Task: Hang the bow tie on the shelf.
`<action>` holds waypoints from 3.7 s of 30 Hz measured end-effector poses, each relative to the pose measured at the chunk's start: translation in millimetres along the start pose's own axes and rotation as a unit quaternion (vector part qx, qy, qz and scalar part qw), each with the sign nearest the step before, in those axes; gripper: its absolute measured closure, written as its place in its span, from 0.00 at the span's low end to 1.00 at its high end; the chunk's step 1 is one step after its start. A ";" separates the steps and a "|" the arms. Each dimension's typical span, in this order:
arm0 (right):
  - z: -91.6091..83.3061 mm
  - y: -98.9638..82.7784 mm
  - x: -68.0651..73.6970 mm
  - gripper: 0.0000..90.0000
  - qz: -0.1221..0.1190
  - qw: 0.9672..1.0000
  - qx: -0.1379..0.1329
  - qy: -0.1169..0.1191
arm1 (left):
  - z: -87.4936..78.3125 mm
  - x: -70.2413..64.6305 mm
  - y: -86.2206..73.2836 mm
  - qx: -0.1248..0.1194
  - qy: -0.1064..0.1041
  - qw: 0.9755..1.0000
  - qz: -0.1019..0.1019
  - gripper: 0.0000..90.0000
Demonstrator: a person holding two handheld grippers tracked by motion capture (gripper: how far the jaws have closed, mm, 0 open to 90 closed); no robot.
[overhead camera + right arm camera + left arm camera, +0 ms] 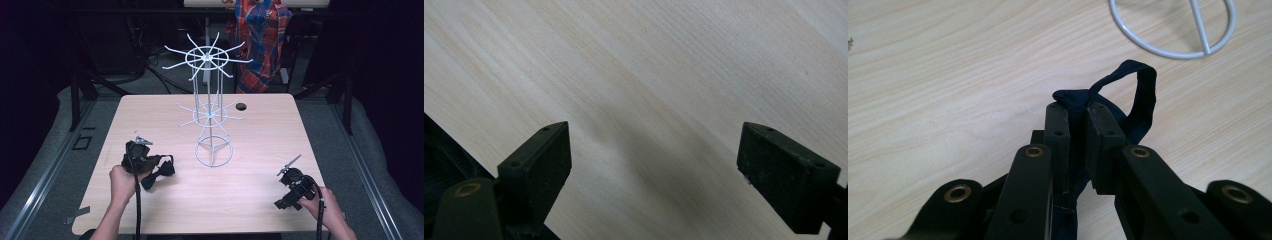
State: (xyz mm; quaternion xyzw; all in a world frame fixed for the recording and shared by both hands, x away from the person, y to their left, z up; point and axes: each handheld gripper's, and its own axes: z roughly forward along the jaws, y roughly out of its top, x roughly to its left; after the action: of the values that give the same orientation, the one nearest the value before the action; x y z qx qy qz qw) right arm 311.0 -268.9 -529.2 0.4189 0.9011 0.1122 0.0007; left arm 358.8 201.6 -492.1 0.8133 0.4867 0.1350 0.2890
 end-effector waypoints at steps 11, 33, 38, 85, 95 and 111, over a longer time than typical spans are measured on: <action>0.8 0.1 1.4 0.16 0.005 1.000 -0.006 -0.002 | -13.1 -3.3 2.8 -0.030 -0.006 0.999 0.010 0.90; 1.5 -0.1 2.0 0.16 0.006 1.000 -0.002 0.001 | -25.1 -5.2 8.9 -0.064 -0.003 0.998 0.016 0.90; 1.5 -0.1 2.2 0.16 0.006 1.000 -0.003 -0.001 | -28.6 -4.2 11.3 -0.068 -0.006 0.998 0.014 0.90; -1.0 0.6 1.4 0.16 -0.006 1.000 0.008 -0.006 | -59.8 -21.4 46.0 -0.132 -0.017 0.990 0.054 0.90; -0.2 0.3 1.6 0.16 -0.004 1.000 0.003 -0.004 | -69.9 -20.5 49.2 -0.147 -0.018 0.988 0.052 0.90; -1.4 0.8 1.1 0.16 -0.008 1.000 0.010 -0.004 | -73.9 -24.3 71.7 -0.157 -0.014 0.986 0.062 0.90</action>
State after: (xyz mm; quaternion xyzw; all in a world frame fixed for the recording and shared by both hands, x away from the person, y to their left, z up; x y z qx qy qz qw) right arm 310.8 -267.8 -527.6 0.4117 0.9056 0.1018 0.0014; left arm 361.1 179.7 -388.6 0.7883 0.4040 0.2162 0.4106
